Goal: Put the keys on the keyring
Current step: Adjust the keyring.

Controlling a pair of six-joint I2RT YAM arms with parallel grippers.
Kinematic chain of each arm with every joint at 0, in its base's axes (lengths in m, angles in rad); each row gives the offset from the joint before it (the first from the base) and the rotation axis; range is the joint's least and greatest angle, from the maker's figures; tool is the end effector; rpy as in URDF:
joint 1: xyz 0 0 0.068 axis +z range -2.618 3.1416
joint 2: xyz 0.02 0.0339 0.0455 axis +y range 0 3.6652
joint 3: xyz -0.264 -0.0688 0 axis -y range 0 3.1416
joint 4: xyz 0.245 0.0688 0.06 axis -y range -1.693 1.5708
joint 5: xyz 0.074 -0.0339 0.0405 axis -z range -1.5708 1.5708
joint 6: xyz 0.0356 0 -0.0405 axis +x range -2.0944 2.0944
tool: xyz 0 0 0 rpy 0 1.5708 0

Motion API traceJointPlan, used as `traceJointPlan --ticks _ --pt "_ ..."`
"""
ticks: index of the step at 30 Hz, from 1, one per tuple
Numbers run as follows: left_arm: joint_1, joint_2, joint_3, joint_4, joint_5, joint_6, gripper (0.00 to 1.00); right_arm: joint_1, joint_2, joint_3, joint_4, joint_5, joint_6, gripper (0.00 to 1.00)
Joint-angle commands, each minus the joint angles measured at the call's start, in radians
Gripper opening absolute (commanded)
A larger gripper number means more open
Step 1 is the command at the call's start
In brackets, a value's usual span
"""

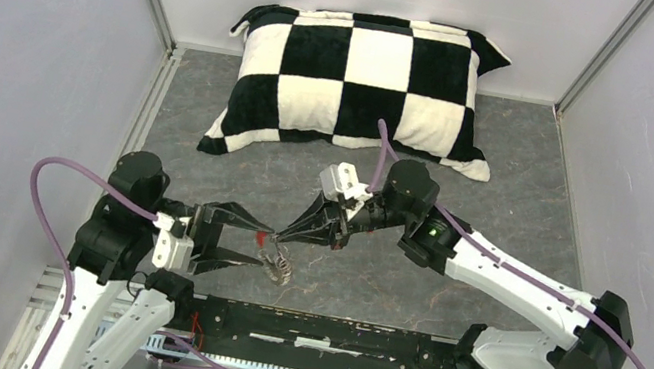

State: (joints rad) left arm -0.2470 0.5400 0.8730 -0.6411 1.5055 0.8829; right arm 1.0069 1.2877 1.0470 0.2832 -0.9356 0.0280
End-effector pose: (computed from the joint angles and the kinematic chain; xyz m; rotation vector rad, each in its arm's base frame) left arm 0.0672 -0.0536 0.3629 1.5328 0.6577 -0.9099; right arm 0.1327 0.2634 0.3709 -1.4575 0.9891 1.4884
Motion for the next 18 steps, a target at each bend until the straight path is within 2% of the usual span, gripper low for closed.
traceJointPlan --ticks 1,3,6,10,12,18 --pt "0.003 -0.035 -0.023 0.012 -0.051 0.058 0.65 0.005 -0.074 -0.03 -0.006 0.1 -0.065 0.0" --pt "0.003 -0.047 -0.021 0.012 -0.077 0.049 0.69 0.014 -0.092 -0.05 0.01 0.13 -0.075 0.0" --pt "0.003 -0.057 -0.011 0.012 -0.116 0.014 0.68 0.046 -0.114 -0.069 0.009 0.201 -0.114 0.0" --pt "0.003 -0.043 -0.011 0.148 -0.185 -0.223 0.66 0.124 -0.135 -0.078 -0.051 0.351 -0.247 0.0" --pt "0.003 -0.029 -0.001 0.16 -0.19 -0.283 0.61 0.161 -0.154 -0.095 -0.055 0.442 -0.304 0.0" --pt "0.003 -0.029 0.021 -0.019 -0.106 -0.147 0.37 0.233 -0.208 -0.168 0.0 0.629 -0.397 0.0"
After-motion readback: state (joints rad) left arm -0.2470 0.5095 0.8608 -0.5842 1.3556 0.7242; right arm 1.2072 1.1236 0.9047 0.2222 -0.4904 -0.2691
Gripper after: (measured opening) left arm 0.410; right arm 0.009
